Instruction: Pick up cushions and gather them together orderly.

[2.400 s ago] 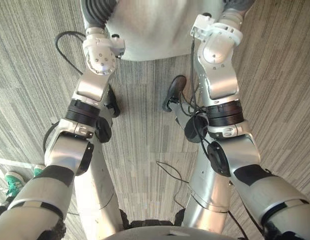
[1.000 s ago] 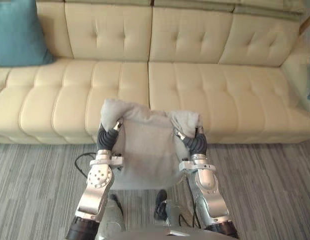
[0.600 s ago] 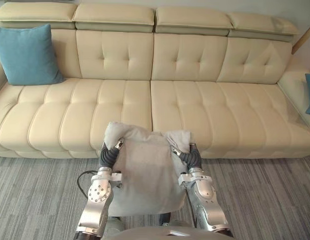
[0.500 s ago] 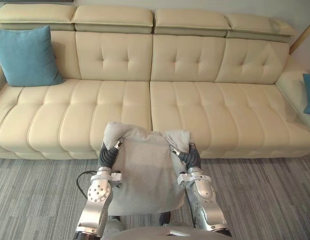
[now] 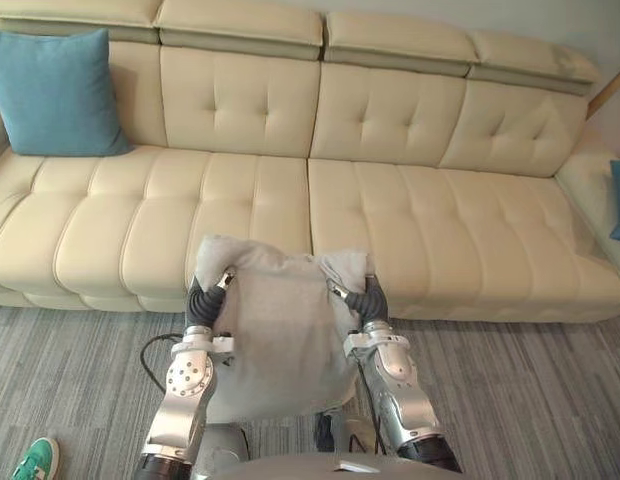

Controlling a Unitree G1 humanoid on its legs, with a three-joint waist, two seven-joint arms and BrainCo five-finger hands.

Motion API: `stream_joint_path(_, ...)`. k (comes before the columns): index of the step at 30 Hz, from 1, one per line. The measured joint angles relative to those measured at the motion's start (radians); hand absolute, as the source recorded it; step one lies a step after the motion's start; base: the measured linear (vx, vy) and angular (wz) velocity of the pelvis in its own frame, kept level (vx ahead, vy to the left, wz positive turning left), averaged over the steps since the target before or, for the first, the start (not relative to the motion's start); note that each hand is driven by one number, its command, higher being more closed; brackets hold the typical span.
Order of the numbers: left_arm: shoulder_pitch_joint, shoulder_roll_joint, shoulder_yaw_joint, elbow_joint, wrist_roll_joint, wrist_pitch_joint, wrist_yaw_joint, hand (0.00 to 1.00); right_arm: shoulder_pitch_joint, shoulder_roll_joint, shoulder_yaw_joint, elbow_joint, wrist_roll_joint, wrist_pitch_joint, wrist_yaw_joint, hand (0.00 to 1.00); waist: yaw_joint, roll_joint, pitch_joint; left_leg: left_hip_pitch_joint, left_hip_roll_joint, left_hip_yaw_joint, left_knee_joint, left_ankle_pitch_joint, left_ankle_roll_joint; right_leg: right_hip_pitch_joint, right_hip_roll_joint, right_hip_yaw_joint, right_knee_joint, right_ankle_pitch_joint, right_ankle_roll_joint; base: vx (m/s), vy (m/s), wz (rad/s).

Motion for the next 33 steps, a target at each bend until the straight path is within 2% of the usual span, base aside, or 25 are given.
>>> stream_joint_path(2,-0.024,0.009,-0.011,0.004,-0.003,0.0,0.002,1.0,-0.005,-0.004,-0.009,-0.01,0.0,0.0,-0.001,1.0,-0.033,-0.026,0.016,0.055,-0.038,-0.027,-0.025,-0.025,-0.041,-0.057,-0.027,0.064,-0.02,0.036,0.019,0.32,-0.208,0.55)
stream_joint_path(3,-0.029,0.013,-0.022,0.005,-0.004,-0.003,0.007,1.0,-0.006,-0.008,-0.013,-0.013,0.0,0.0,-0.001,1.0,-0.05,-0.04,0.014,0.077,-0.048,-0.047,-0.029,-0.041,-0.061,-0.064,-0.034,0.083,-0.002,0.067,0.006,0.35,-0.244,0.68)
stream_joint_path(4,-0.034,0.009,-0.03,0.013,-0.005,-0.005,0.01,1.0,-0.006,-0.018,-0.012,-0.016,0.001,0.0,-0.001,1.0,-0.058,-0.039,0.012,0.09,-0.044,-0.072,-0.03,-0.053,-0.071,-0.061,-0.029,0.088,0.031,0.113,-0.001,0.43,-0.303,0.56)
stream_joint_path(5,-0.04,-0.015,-0.045,0.029,-0.006,-0.006,0.01,1.0,-0.008,-0.053,-0.011,-0.026,0.001,0.0,0.001,1.0,-0.061,0.022,0.012,0.111,0.013,-0.091,-0.05,-0.07,-0.095,-0.069,0.024,0.049,0.088,0.091,-0.022,0.56,-0.298,0.23)
stream_joint_path(6,-0.025,-0.035,-0.054,0.027,-0.029,-0.019,0.01,1.0,0.0,-0.082,-0.006,-0.061,0.001,0.001,0.003,1.0,-0.054,0.086,-0.002,0.109,0.072,-0.099,-0.042,-0.051,-0.121,-0.083,0.072,0.009,0.119,0.027,-0.048,0.58,-0.264,0.01)
stream_joint_path(7,-0.025,-0.043,-0.054,0.027,-0.036,-0.021,0.01,1.0,-0.001,-0.085,-0.006,-0.067,0.001,0.001,0.002,1.0,-0.054,0.098,-0.006,0.085,0.092,-0.114,0.001,-0.045,-0.123,-0.089,0.089,0.002,0.134,0.007,-0.061,0.62,-0.236,-0.25)
stream_joint_path(8,-0.025,-0.063,-0.056,0.027,-0.055,-0.022,0.013,1.0,0.009,-0.091,-0.007,-0.096,0.001,0.008,0.0,1.0,-0.052,0.105,-0.011,0.018,0.134,-0.133,0.159,0.003,-0.124,-0.084,0.121,-0.016,0.173,-0.026,-0.087,0.53,-0.222,-0.2)
stream_joint_path(9,-0.025,-0.073,-0.061,0.027,-0.061,-0.022,0.012,1.0,0.025,-0.103,-0.009,-0.123,0.001,0.008,-0.001,1.0,-0.054,0.105,-0.011,-0.008,0.152,-0.129,0.237,0.052,-0.115,-0.068,0.131,-0.023,0.182,-0.048,-0.104,0.75,-0.296,-0.26)
stream_joint_path(10,-0.024,-0.08,-0.07,0.027,-0.064,-0.021,0.0,1.0,0.052,-0.122,-0.012,-0.167,0.001,0.008,-0.006,1.0,-0.055,0.104,-0.011,-0.033,0.18,-0.091,0.334,0.167,-0.083,-0.022,0.137,-0.041,0.177,-0.07,-0.137,0.54,-0.174,-0.13)
stream_joint_path(11,-0.024,-0.081,-0.076,0.027,-0.064,-0.021,-0.004,1.0,0.062,-0.127,-0.013,-0.181,0.001,0.008,-0.011,1.0,-0.059,0.104,-0.011,-0.04,0.189,-0.073,0.366,0.192,-0.07,-0.003,0.137,-0.04,0.172,-0.077,-0.143,0.69,-0.202,-0.11)
stream_joint_path(12,-0.028,-0.087,-0.097,0.027,-0.064,-0.021,-0.009,1.0,0.088,-0.133,-0.032,-0.215,0.002,0.005,-0.018,1.0,-0.059,0.106,-0.012,-0.059,0.199,-0.028,0.456,0.174,-0.06,0.064,0.136,-0.034,0.141,-0.091,-0.15,0.44,-0.103,0.0)
stream_joint_path(14,-0.031,-0.112,-0.102,0.027,-0.064,-0.022,-0.021,1.0,0.104,-0.136,-0.054,-0.238,0.002,0.003,-0.02,1.0,-0.055,0.105,-0.012,-0.094,0.201,0.044,0.489,0.109,-0.029,0.171,0.125,-0.033,0.084,-0.097,-0.157,0.49,-0.023,0.15)
stream_joint_path(15,-0.033,-0.115,-0.099,0.025,-0.064,-0.022,-0.029,1.0,0.103,-0.136,-0.054,-0.247,0.002,0.003,-0.02,1.0,-0.049,0.105,-0.012,-0.128,0.198,0.092,0.45,0.079,-0.004,0.211,0.109,-0.035,0.065,-0.097,-0.157,0.39,0.047,0.21)
stream_joint_path(16,-0.034,-0.115,-0.098,0.025,-0.064,-0.022,-0.031,1.0,0.102,-0.136,-0.054,-0.247,0.002,0.002,-0.02,1.0,-0.046,0.104,-0.011,-0.139,0.194,0.103,0.428,0.074,0.003,0.222,0.1,-0.037,0.064,-0.097,-0.157,0.33,0.136,0.25)
stream_joint_path(18,-0.033,-0.115,-0.098,0.021,-0.062,-0.022,-0.035,1.0,0.108,-0.135,-0.054,-0.247,0.002,0.003,-0.02,1.0,-0.025,0.103,-0.011,-0.187,0.152,0.132,0.268,0.064,0.002,0.282,0.054,-0.044,0.06,-0.108,-0.142,0.32,0.226,0.2)
stream_joint_path(19,-0.024,-0.116,-0.101,0.008,-0.059,-0.022,-0.035,1.0,0.122,-0.135,-0.053,-0.248,0.002,-0.001,-0.018,1.0,-0.012,0.112,-0.019,-0.168,0.112,0.128,0.062,0.128,-0.003,0.313,0.035,-0.052,0.069,-0.132,-0.102,0.29,0.272,0.02)
stream_joint_path(20,-0.015,-0.116,-0.103,-0.005,-0.059,-0.022,-0.035,1.0,0.124,-0.136,-0.053,-0.25,0.002,-0.003,-0.017,1.0,-0.007,0.126,-0.028,-0.161,0.108,0.123,-0.031,0.204,0.001,0.321,0.037,-0.053,0.074,-0.15,-0.073,0.31,0.318,-0.19)
stream_joint_path(21,0.008,-0.108,-0.105,-0.031,-0.051,-0.023,-0.036,1.0,0.127,-0.13,-0.051,-0.237,0.002,-0.002,-0.013,1.0,-0.004,0.147,-0.057,-0.159,0.113,0.092,-0.093,0.293,-0.018,0.336,0.051,-0.039,0.072,-0.213,-0.009,0.29,0.304,-0.05)
stream_joint_path(22,0.002,-0.092,-0.093,-0.026,-0.049,-0.021,-0.035,1.0,0.135,-0.073,-0.051,-0.213,0.002,0.003,-0.013,1.0,-0.014,0.097,-0.071,-0.156,0.062,0.099,-0.112,0.299,-0.006,0.329,0.004,-0.036,0.063,-0.223,-0.001,0.25,0.268,0.01)
stream_joint_path(23,0.001,-0.08,-0.09,-0.027,-0.049,-0.022,-0.032,1.0,0.14,-0.042,-0.051,-0.204,0.002,0.004,-0.013,1.0,-0.014,0.077,-0.074,-0.149,0.044,0.105,-0.135,0.305,0.002,0.327,-0.008,-0.03,0.052,-0.211,-0.008,0.17,0.17,0.14)
stream_joint_path(27,0.027,-0.058,-0.06,-0.024,-0.047,-0.021,-0.027,1.0,0.103,-0.023,-0.038,-0.126,0.0,0.005,0.002,1.0,-0.006,0.06,-0.076,-0.043,0.024,0.133,-0.211,0.308,0.008,0.377,-0.01,0.043,0.0,-0.129,-0.008,0.1,0.135,-0.38)
stream_joint_path(28,0.029,-0.056,-0.057,-0.02,-0.043,-0.021,-0.027,1.0,0.095,-0.023,-0.031,-0.113,0.0,0.005,0.005,1.0,-0.003,0.056,-0.079,-0.023,0.02,0.133,-0.232,0.309,0.008,0.384,-0.01,0.066,-0.01,-0.122,-0.008,-0.01,0.055,-0.5)
stream_joint_path(30,0.028,-0.054,-0.059,-0.011,-0.041,-0.021,-0.028,1.0,0.071,-0.029,-0.032,-0.074,-0.001,0.004,0.009,1.0,-0.018,0.037,-0.09,-0.017,0.01,0.133,-0.262,0.328,0.0,0.379,-0.016,0.093,-0.043,-0.119,-0.007,-0.07,0.019,-0.37)
stream_joint_path(33,0.03,-0.054,-0.06,0.02,-0.041,-0.02,-0.028,1.0,0.064,-0.032,-0.033,-0.037,-0.001,0.004,0.012,1.0,-0.024,0.031,-0.094,-0.009,0.006,0.129,-0.305,0.366,-0.006,0.36,-0.015,0.122,-0.063,-0.12,-0.007,-0.11,-0.01,-0.34)
